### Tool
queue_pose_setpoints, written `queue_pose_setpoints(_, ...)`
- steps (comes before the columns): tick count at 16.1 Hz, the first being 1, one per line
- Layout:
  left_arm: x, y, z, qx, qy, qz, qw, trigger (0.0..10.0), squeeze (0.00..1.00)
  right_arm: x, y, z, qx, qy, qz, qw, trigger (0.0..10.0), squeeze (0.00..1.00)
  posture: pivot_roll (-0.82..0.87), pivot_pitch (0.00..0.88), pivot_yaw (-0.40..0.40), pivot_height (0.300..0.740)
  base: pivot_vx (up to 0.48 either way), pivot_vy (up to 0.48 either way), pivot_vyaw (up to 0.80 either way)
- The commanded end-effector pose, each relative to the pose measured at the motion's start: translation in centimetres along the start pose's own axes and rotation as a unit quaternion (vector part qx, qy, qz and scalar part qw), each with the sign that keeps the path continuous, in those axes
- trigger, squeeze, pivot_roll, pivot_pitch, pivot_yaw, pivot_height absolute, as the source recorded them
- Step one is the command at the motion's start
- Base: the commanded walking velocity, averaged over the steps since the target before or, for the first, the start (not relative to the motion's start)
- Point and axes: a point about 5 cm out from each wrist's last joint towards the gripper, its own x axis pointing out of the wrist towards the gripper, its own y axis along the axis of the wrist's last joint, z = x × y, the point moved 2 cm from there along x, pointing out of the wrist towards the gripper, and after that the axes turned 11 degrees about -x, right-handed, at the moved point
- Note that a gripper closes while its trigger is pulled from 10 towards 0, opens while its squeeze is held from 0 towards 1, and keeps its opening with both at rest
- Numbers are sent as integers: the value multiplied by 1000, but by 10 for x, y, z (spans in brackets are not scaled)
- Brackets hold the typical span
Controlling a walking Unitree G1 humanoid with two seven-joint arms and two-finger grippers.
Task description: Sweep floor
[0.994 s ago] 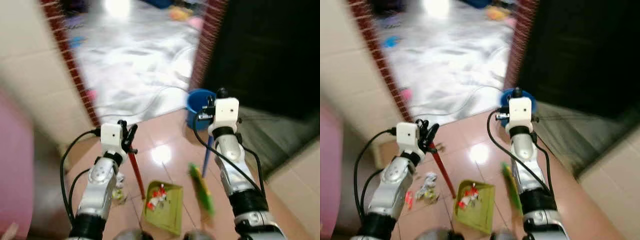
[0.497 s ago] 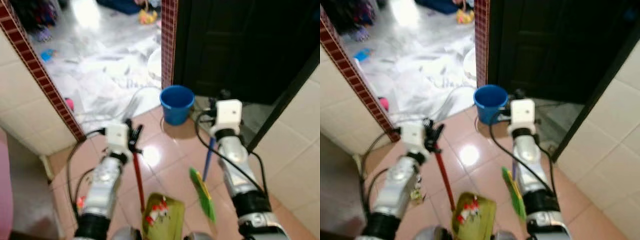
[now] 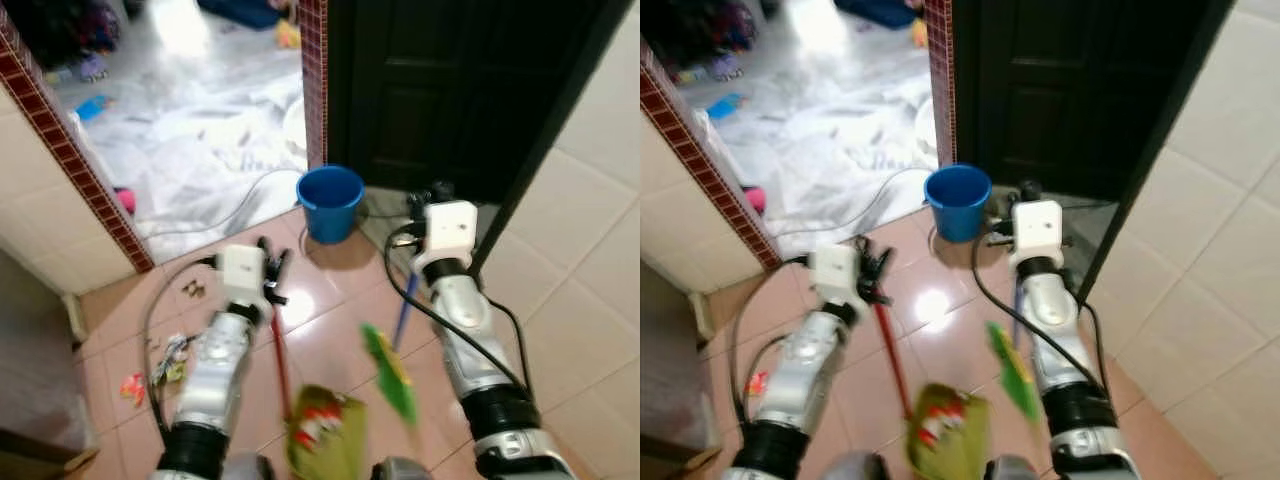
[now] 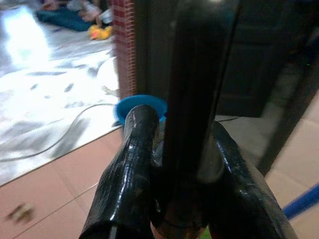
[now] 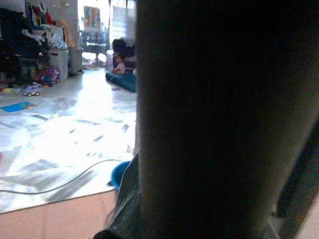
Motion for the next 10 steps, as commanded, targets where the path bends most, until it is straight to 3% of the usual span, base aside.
queue_pose_setpoints(1, 2, 14, -11, 17, 26, 30, 999, 10000, 0, 4, 17, -2, -15, 9, 39, 999, 10000, 0, -66, 0, 56, 740, 0, -304, 0)
queue_pose_setpoints(3, 4, 19, -18, 11, 59, 44, 997, 10000, 0, 5, 18, -2, -21, 13, 45, 999, 10000, 0, -68, 0, 56, 740, 0, 0, 788)
queue_pose_setpoints(6, 3, 25, -43, 4, 148, 64, 987, 10000, 0, 6, 18, 0, -22, 14, 43, 999, 10000, 0, -68, 0, 55, 740, 0, 0, 785)
queue_pose_setpoints(10, -1, 28, -60, -6, 204, 78, 976, 10000, 0, 6, 20, -3, -26, 18, 48, 998, 10000, 0, -67, 0, 55, 740, 0, 0, 686)
